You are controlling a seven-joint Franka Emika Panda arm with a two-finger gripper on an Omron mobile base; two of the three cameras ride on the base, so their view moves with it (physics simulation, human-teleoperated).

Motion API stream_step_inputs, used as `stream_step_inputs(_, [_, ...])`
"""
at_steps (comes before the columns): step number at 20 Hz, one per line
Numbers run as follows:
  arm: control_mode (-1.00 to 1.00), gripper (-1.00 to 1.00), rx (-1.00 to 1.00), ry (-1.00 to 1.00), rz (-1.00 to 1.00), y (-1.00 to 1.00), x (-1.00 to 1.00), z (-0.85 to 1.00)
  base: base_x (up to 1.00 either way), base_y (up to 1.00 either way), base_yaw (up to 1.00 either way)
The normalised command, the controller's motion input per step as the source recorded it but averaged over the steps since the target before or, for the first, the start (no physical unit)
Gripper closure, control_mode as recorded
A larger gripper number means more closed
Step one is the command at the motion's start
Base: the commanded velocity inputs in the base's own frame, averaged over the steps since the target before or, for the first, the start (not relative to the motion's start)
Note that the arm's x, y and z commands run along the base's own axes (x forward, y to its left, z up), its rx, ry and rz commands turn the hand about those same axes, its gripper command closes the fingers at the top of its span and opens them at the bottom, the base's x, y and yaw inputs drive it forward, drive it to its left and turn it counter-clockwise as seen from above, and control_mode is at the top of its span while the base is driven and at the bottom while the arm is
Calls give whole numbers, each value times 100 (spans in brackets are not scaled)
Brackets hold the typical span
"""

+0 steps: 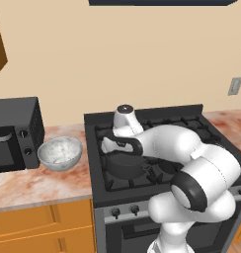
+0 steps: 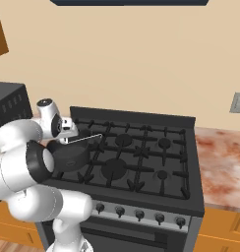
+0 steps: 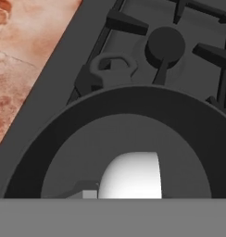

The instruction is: Open the cabinet and move the ladle to the pot. Then close the cabinet.

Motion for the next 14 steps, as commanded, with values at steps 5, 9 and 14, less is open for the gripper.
stream_step_inputs(5, [-100,100,0,0,0,0,0,-22,0,0,0])
stream_step_inputs(9, [-100,100,0,0,0,0,1,-17,0,0,0])
stream_step_inputs(14, [-100,100,0,0,0,0,1,-16,0,0,0])
